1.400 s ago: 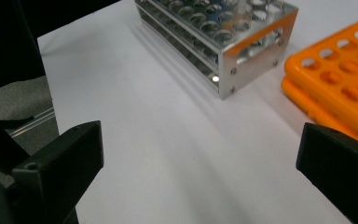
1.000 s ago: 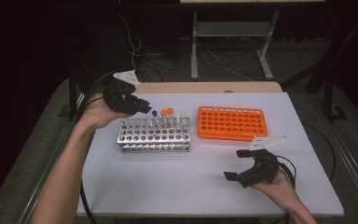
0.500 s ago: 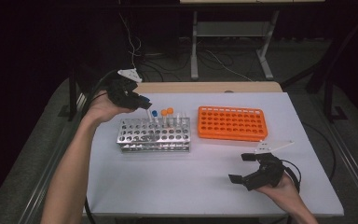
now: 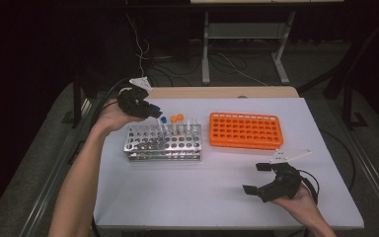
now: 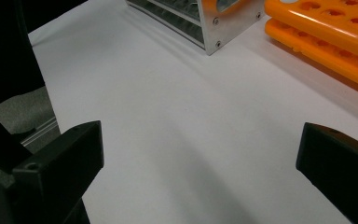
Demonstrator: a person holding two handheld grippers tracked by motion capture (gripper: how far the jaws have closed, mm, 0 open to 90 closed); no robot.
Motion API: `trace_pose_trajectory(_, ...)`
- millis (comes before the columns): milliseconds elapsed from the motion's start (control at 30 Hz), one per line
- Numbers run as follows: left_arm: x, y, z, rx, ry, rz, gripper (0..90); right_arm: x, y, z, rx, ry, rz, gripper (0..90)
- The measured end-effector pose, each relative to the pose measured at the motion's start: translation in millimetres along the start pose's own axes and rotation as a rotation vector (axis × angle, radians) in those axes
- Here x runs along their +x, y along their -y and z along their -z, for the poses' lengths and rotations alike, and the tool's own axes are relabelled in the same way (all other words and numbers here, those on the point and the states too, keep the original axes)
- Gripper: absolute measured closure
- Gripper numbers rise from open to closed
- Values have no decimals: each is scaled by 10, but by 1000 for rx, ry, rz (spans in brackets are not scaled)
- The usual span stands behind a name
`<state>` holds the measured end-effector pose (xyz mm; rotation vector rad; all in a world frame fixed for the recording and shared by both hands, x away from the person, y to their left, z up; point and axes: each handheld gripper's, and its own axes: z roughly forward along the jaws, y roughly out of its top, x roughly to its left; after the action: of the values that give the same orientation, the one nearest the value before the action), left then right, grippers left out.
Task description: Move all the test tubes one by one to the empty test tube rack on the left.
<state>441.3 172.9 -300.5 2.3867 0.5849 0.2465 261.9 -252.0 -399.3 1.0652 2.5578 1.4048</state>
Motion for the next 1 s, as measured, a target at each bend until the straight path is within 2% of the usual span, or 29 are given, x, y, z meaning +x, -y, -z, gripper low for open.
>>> trace_pose_trajectory(300, 21, 75, -92, 10, 12, 8, 737, 5, -3, 21, -17, 11, 8, 2)
trace_pose_trajectory(533, 40, 129, -154, 14, 22, 26, 736, -2, 2, 30, -16, 7, 9, 2)
trace_pose_trajectory(733, 30, 139, -193, 17, 25, 26, 733, -9, 16, 39, -14, 13, 3, 2)
trace_pose_trajectory(900, 21, 157, -204, 17, 37, 46, 708, -43, 43, 58, -22, 27, -2, 2)
trace_pose_trajectory(1000, 3, 166, -197, -1, 47, 67, 666, -77, 74, 69, -20, 37, -15, 2)
